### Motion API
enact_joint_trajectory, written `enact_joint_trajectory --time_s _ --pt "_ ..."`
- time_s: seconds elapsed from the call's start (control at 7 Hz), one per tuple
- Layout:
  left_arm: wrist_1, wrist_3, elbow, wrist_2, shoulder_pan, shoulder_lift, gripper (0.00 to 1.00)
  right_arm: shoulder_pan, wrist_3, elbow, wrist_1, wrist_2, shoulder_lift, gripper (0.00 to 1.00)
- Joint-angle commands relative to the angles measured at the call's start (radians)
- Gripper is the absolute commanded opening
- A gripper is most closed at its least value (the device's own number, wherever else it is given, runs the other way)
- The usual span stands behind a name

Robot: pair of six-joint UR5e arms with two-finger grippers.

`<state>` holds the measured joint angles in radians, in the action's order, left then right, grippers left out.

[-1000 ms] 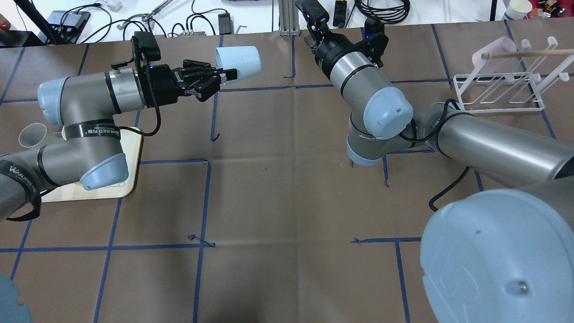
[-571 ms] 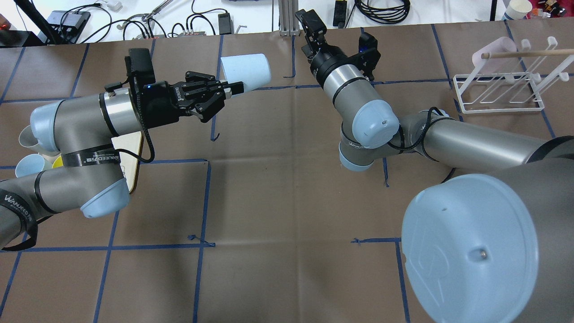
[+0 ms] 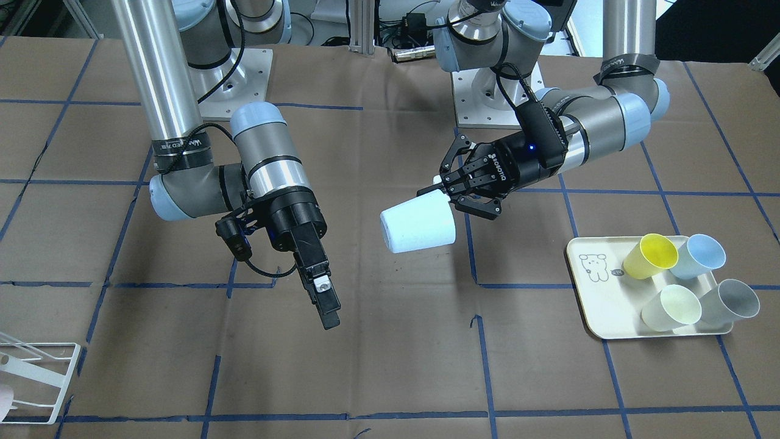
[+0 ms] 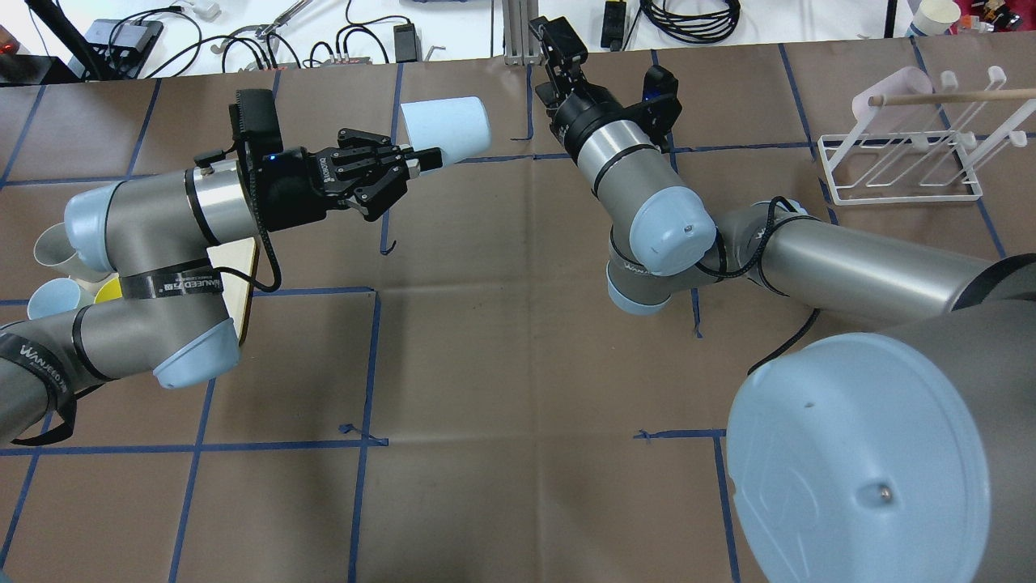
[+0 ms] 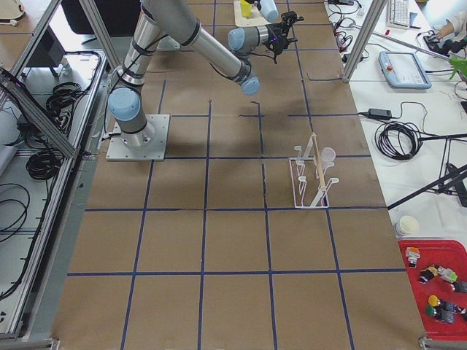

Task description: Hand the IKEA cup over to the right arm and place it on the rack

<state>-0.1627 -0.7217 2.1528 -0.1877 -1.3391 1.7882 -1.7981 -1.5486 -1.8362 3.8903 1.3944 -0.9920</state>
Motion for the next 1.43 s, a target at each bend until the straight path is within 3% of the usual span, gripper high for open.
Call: enact_joint_trajectory --time_s 0.0,0.14,0.57,1.29 --pt "0.005 0.027 -0.044 -0.009 -0.005 0.045 0.0 -0.007 -0.007 -0.137 -0.005 0.014 -0.119 1.0" --pt "0.014 0.06 -0.044 -0.009 -0.006 0.031 0.0 -0.023 -0.08 -0.182 -0.003 0.015 -0.147 1.0" --pt "0.173 0.211 -0.039 -0.01 -0.008 0.066 0.0 -0.122 -0.14 -0.178 0.0 0.124 -0.148 0.99" --pt "0.175 0.232 -0.037 -0.013 -0.018 0.065 0.0 -0.167 -0.171 -0.123 0.004 0.175 -0.085 0.99"
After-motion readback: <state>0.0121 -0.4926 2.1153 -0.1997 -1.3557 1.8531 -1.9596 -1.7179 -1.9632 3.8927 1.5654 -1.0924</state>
